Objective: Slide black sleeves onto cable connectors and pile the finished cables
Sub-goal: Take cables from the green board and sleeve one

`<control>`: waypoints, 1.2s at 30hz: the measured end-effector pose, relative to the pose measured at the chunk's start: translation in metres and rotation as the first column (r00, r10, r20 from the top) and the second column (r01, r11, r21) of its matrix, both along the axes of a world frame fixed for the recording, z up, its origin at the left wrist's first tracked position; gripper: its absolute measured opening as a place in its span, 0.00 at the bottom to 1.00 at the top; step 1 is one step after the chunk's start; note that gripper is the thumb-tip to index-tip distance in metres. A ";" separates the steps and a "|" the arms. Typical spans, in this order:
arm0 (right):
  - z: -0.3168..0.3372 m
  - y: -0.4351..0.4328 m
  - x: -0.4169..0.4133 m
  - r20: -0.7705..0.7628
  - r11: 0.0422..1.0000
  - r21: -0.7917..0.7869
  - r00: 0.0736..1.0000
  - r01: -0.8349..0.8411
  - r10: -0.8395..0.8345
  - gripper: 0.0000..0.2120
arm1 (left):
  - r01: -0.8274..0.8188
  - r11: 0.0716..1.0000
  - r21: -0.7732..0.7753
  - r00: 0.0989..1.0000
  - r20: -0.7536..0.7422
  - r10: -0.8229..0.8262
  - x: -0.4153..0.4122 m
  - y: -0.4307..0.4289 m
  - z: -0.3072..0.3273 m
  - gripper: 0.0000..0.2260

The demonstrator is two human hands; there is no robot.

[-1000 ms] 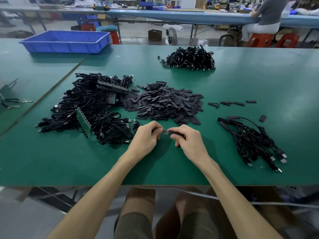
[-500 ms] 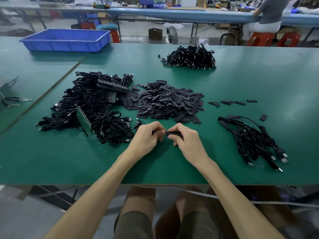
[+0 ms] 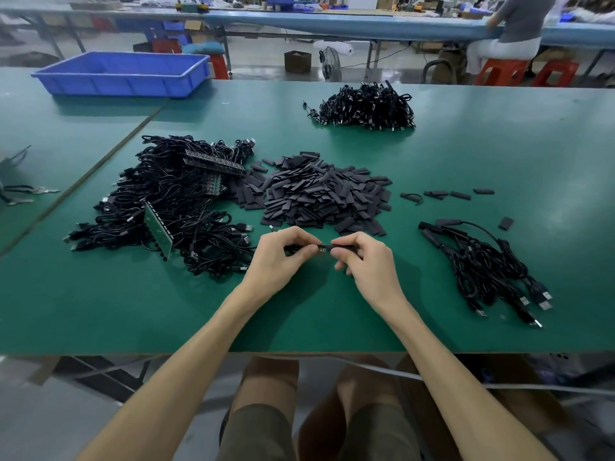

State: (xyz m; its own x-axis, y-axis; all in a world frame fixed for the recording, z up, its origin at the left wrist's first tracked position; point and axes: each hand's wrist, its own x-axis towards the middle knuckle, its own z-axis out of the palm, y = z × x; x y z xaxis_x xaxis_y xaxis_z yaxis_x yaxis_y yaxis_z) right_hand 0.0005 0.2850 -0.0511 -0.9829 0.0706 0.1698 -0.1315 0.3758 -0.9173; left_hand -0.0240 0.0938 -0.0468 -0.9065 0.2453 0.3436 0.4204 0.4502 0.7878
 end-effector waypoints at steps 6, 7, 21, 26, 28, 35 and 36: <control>-0.002 -0.002 0.000 -0.005 0.992 0.088 0.996 -0.086 0.087 0.03 | 0.027 0.999 0.018 1.000 -0.006 -0.027 -0.001 -0.002 0.000 0.03; -0.002 -0.003 0.000 -0.006 0.988 0.112 0.995 -0.102 0.103 0.04 | 0.034 0.999 -0.002 0.999 -0.015 -0.034 -0.001 -0.001 -0.001 0.04; 0.002 0.002 -0.004 0.037 0.988 0.048 0.988 -0.149 0.147 0.07 | -0.022 0.996 -0.092 0.995 -0.097 0.013 -0.002 0.001 -0.003 0.04; 0.000 0.003 -0.005 0.065 0.989 0.041 0.988 -0.145 0.143 0.06 | -0.015 0.991 -0.134 0.991 -0.132 -0.003 -0.003 0.001 -0.007 0.05; 0.000 0.003 -0.005 0.075 0.990 0.012 0.988 -0.140 0.139 0.06 | -0.012 0.988 -0.157 0.987 -0.161 -0.014 -0.002 0.002 -0.008 0.05; -0.001 0.004 -0.005 0.073 0.986 0.016 0.984 -0.163 0.162 0.07 | -0.021 0.977 -0.214 0.967 -0.253 -0.034 0.001 0.003 -0.008 0.04; -0.001 0.005 -0.005 0.070 0.985 0.021 0.983 -0.169 0.167 0.07 | -0.023 0.976 -0.218 0.967 -0.253 -0.033 0.002 0.002 -0.008 0.04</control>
State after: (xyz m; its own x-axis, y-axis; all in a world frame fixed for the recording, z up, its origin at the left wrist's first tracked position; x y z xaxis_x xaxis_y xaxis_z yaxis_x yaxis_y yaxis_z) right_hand -0.0043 0.2895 -0.0522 -0.9897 -0.1005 0.1020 -0.1328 0.3780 -0.9162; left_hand -0.0224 0.0963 -0.0544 -0.7952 0.3441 0.4992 0.5958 0.5963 0.5381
